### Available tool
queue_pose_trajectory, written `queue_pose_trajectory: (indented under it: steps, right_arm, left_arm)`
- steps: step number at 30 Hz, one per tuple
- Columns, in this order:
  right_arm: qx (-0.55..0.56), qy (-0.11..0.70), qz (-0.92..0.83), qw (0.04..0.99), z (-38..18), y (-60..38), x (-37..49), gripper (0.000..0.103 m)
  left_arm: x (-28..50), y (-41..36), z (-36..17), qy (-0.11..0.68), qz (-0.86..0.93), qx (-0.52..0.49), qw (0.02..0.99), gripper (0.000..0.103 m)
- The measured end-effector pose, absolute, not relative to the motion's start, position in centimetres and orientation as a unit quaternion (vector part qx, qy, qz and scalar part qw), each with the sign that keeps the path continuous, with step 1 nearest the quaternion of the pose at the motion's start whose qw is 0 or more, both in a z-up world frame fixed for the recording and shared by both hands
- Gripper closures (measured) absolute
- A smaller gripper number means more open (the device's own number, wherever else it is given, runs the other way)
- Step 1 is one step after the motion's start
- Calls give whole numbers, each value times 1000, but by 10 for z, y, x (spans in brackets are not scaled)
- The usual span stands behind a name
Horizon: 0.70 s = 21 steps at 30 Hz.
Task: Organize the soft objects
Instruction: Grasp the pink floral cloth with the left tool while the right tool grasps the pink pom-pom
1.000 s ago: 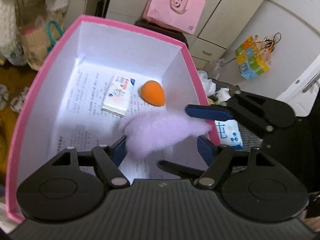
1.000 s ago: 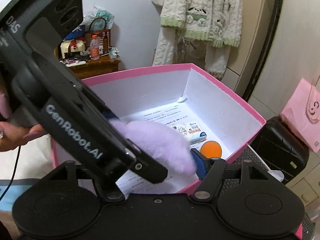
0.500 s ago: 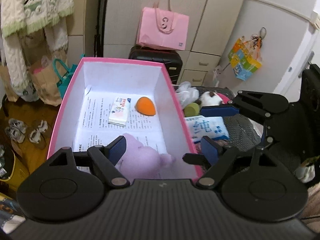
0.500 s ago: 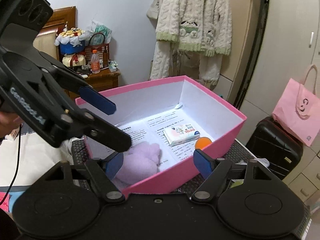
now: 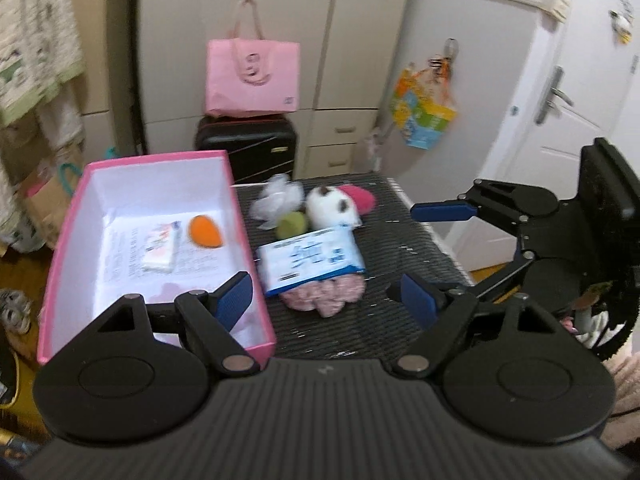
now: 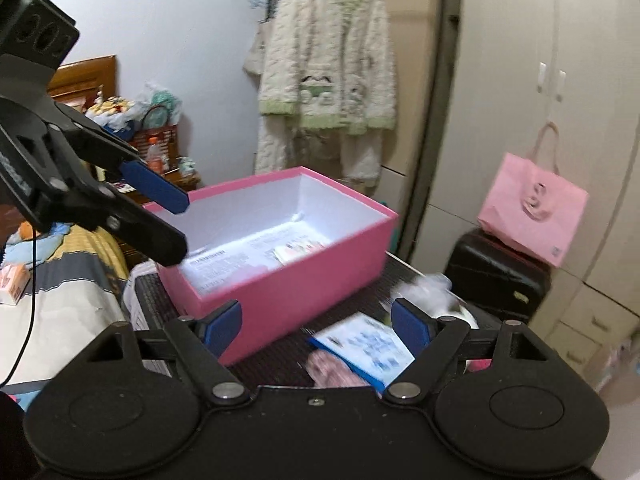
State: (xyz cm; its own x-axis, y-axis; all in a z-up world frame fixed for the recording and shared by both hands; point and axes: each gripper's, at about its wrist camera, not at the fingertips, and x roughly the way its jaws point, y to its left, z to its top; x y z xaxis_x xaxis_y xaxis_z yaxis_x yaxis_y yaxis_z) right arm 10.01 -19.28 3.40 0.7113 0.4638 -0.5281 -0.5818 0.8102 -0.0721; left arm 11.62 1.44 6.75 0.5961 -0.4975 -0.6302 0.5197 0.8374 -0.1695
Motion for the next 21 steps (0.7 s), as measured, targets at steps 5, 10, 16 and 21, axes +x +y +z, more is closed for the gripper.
queue_pose_trajectory:
  steps: [5,10,16,21]
  right_arm:
    - [-108,259,269,921,23,-219,95,18]
    - [-85,269,272,920,8,-237,99,18]
    - [-79,290,291,909,-26,-247,113,17]
    - [-73,303,281,908,-48,-263,128,17]
  left_arm:
    - [116,-17,61,345,-318,22,883,22]
    - [127,-46,43,354,-337,19,872,22]
    - [139,-70,17,357,-329,19,874,22]
    - [148,-81,-6,360,-299,24,883,22]
